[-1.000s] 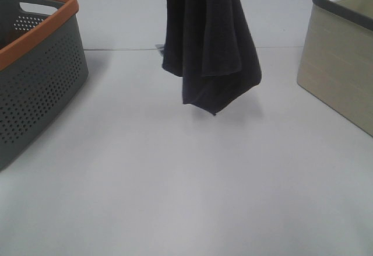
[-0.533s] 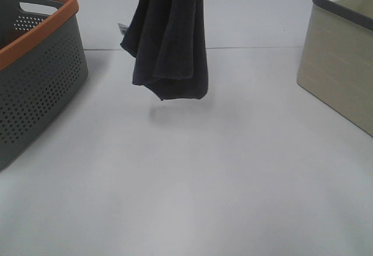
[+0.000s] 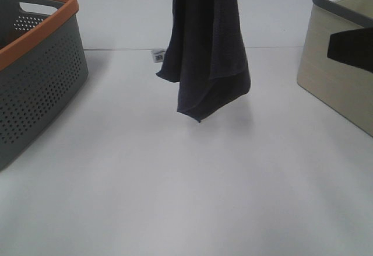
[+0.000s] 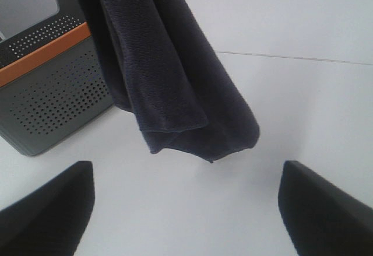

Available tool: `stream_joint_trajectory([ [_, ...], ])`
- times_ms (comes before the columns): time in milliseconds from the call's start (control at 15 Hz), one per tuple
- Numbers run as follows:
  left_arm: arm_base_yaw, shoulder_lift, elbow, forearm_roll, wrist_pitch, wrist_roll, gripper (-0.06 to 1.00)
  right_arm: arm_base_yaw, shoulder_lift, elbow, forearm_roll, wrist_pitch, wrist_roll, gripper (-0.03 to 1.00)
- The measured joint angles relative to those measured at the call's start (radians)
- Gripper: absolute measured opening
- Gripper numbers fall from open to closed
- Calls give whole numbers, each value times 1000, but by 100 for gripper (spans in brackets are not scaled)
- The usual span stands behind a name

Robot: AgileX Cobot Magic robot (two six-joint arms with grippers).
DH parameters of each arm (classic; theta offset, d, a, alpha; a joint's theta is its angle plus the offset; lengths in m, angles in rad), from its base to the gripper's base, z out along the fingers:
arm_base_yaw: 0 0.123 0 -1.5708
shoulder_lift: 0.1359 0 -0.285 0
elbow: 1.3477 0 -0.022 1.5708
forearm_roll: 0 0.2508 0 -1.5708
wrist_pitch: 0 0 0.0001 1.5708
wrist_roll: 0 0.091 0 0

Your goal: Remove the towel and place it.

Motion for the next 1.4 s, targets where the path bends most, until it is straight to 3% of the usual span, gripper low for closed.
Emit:
stream_joint_trajectory([
  [267,0,33,0,2,-47,-19,0,7,257,-63,235,-30,-272,76],
  [400,0,50,0,2,-55,-21,0,101,344,-130,255,-112,-319,76],
  [533,0,60,0,6,-58,-23,0,236,418,-176,256,-244,-342,76],
  [1000,0,83,0,8,-73,-23,0,540,620,-270,293,-544,-345,75],
  [1267,0,83,0,8,-79,-27,0,691,715,-370,370,-650,-344,75],
  [1400,0,83,0,8,-79,-30,0,722,762,-415,372,-728,-344,75],
])
